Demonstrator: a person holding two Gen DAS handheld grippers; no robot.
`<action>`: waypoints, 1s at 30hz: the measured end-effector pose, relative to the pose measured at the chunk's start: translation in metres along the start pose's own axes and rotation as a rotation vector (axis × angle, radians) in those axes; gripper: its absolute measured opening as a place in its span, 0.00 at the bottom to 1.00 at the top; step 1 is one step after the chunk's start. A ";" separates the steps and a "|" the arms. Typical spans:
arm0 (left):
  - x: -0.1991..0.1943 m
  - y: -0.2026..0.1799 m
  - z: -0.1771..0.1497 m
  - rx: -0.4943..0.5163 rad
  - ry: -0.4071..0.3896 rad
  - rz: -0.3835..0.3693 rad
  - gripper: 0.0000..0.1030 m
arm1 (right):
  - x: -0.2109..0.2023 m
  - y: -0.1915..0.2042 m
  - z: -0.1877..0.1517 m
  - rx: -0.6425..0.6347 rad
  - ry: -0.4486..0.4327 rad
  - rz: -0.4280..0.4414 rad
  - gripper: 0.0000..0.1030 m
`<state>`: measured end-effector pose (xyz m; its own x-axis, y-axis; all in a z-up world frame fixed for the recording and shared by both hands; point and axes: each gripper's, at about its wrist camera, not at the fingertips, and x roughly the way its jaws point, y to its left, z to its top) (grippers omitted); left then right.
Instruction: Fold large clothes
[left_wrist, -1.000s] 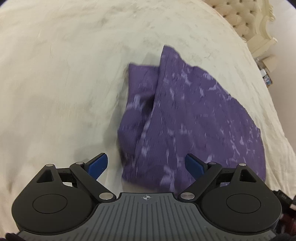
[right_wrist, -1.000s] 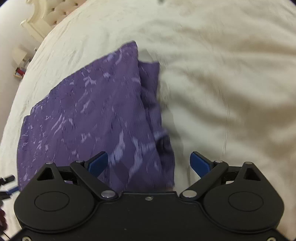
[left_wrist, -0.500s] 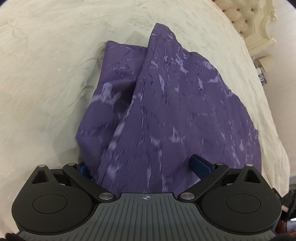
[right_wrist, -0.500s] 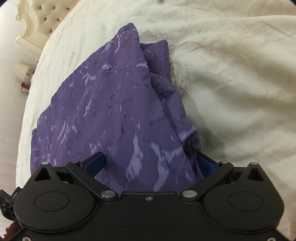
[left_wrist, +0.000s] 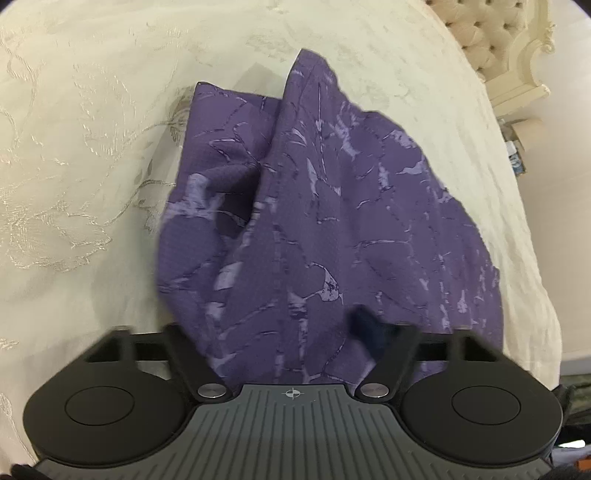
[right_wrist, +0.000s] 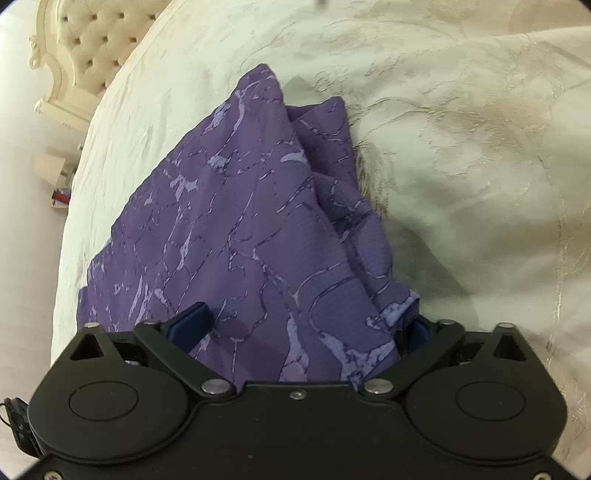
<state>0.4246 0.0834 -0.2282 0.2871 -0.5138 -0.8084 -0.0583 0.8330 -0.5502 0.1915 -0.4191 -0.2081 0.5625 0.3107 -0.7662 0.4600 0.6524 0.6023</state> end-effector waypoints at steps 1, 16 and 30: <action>-0.002 0.000 -0.001 -0.004 -0.001 -0.011 0.45 | 0.000 0.003 0.000 -0.010 0.006 0.000 0.76; -0.077 -0.019 -0.037 0.034 -0.047 -0.137 0.27 | -0.056 0.058 -0.027 -0.198 0.095 0.091 0.31; -0.123 0.078 -0.122 -0.029 0.015 0.088 0.50 | -0.073 0.039 -0.121 -0.346 0.322 -0.041 0.52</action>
<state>0.2679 0.1871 -0.1971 0.2653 -0.4418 -0.8570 -0.1103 0.8691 -0.4822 0.0851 -0.3327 -0.1563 0.2821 0.4425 -0.8513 0.1913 0.8436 0.5018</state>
